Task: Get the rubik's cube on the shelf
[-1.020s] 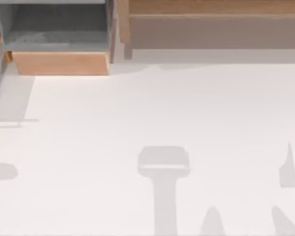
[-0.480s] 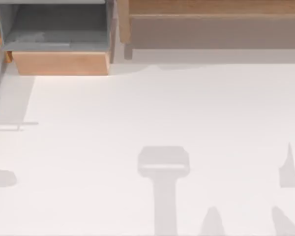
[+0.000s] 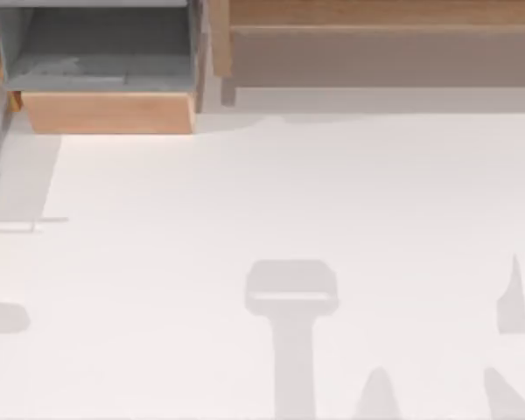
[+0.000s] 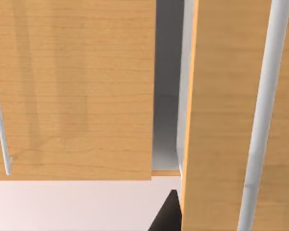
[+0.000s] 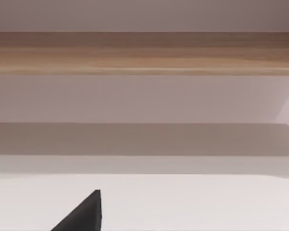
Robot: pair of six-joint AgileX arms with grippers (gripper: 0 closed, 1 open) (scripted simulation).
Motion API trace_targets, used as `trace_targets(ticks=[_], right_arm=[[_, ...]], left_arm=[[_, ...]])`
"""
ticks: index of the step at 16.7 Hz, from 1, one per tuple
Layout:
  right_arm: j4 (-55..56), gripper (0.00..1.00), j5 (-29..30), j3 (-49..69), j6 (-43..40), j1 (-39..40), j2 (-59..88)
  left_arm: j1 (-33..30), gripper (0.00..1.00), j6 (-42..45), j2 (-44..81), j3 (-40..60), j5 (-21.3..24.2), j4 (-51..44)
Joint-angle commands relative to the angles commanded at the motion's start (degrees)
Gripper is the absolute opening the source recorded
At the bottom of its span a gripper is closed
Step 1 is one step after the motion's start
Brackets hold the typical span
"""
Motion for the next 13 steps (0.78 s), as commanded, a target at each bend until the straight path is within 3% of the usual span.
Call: trace_targets(ticks=[2,3,13], right_arm=[[0.0,1.00,0.0,0.0,0.0,0.0,0.0],[0.0,1.00,0.0,0.0,0.0,0.0,0.0],[0.0,1.00,0.0,0.0,0.0,0.0,0.0]], left_arm=[[0.0,0.98,0.0,0.0,0.0,0.0,0.0],[0.0,1.00,0.0,0.0,0.0,0.0,0.0],[0.6,1.00,0.1,-0.3,-0.7,0.6,0.5]])
